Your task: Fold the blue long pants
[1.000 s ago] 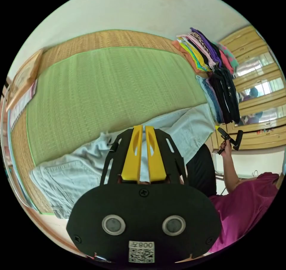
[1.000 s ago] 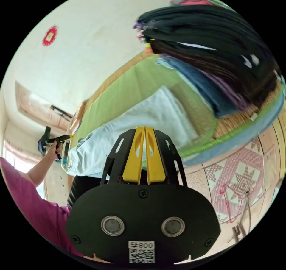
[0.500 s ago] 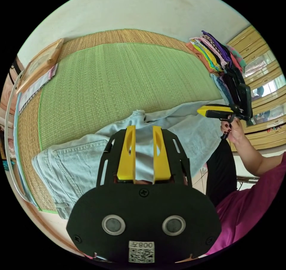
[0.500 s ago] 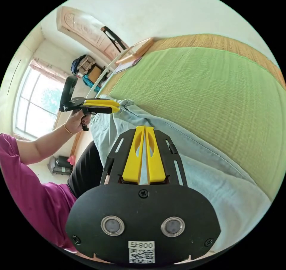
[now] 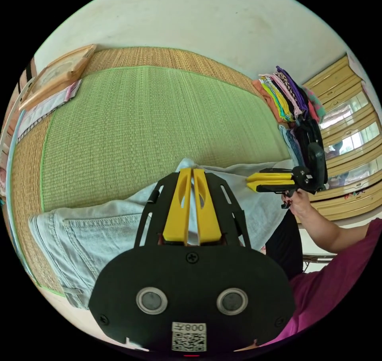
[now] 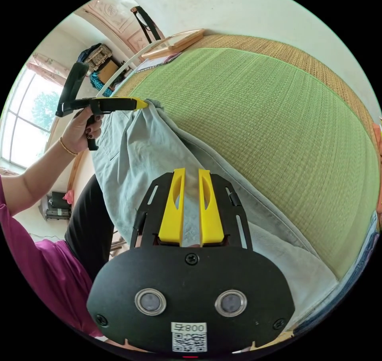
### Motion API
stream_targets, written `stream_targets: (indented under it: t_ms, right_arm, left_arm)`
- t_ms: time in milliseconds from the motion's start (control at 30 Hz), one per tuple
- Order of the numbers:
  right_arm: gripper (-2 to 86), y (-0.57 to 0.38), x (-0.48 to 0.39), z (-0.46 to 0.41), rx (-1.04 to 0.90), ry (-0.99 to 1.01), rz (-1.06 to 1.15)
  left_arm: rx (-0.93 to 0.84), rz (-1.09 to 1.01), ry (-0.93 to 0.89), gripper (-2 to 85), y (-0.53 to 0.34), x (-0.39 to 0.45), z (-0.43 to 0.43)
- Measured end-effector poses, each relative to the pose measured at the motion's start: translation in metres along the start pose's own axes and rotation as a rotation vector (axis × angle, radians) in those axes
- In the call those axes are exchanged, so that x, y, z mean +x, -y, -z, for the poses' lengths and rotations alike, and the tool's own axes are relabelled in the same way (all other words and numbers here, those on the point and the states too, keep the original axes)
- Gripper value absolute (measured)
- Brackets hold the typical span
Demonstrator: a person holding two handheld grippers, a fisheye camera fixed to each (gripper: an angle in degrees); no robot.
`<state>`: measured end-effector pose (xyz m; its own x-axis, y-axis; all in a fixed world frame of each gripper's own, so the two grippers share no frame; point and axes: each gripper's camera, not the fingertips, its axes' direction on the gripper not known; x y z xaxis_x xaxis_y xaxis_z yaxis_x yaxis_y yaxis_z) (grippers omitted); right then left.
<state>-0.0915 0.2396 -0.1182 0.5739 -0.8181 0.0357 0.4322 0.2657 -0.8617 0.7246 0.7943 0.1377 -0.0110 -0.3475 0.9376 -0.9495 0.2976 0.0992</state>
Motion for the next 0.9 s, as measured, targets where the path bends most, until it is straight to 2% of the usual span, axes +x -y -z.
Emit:
stream_targets:
  t_ms: [400, 633, 800, 900]
  right_arm:
    - [4.5, -0.008, 0.021, -0.006, 0.007, -0.201, -0.023]
    - [2.9, -0.035, 0.061, -0.002, 0.007, -0.184, -0.062]
    - [6.2, -0.079, 0.088, 0.029, 0.043, -0.274, -0.061]
    - [6.4, -0.104, 0.115, 0.031, 0.002, -0.310, -0.056]
  left_arm:
    - [0.081, 0.193, -0.163, 0.4, -0.066, -0.120, -0.044]
    - [0.076, 0.284, -0.178, 0.4, -0.100, -0.169, -0.085]
    - [0.134, 0.276, -0.219, 0.5, -0.133, -0.187, -0.090]
    - [0.166, 0.265, -0.249, 0.5, -0.157, -0.197, -0.090]
